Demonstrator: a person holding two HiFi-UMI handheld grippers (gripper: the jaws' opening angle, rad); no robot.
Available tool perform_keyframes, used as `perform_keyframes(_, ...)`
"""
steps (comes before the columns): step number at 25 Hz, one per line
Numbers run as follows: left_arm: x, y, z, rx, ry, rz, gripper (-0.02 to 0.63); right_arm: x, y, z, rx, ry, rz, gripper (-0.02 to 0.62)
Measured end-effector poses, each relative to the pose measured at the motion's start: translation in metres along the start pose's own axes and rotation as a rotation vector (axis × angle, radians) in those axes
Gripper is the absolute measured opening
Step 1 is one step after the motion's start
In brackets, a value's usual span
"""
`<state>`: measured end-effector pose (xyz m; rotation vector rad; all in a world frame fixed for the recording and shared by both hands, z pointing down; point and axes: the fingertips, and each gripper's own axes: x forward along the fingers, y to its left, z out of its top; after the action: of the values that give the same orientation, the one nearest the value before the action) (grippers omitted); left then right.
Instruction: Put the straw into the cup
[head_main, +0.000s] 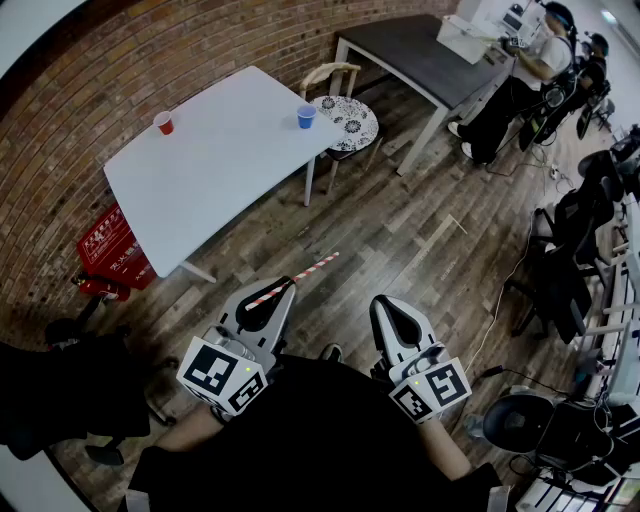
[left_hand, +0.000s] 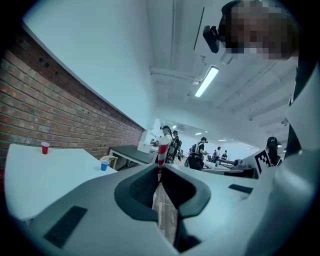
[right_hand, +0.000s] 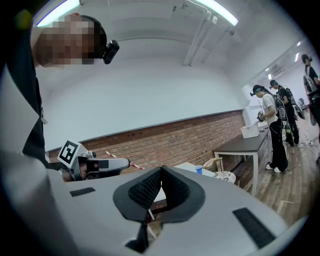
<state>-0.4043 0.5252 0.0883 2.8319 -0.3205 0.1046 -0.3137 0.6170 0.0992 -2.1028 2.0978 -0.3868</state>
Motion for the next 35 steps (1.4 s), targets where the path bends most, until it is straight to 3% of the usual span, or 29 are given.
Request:
perform_keyframes(12,0.014,0.01,-0.001,0.008,0.006,0.014,0.038,0.012,-0.014,-0.004,0.014,0.008,-0.001,0.028)
perform_keyframes(21,0.045,-0.023,0.0,0.031,-0.01,0.046,0.038,-0.014,-0.061,0.01,0.052,-0.017,-0.015,0.028)
perform_keyframes(29,0.068,-0.055,-0.024,-0.008,0.01,0.111,0.038,-0.043,-0.095,0.001,0.087,0.028,0.039,0.028)
perform_keyframes(35,0.065,-0.05,-0.018,-0.021,-0.007,0.2,0.038,-0.049,-0.103,-0.003,0.112,0.055,0.074,0.028)
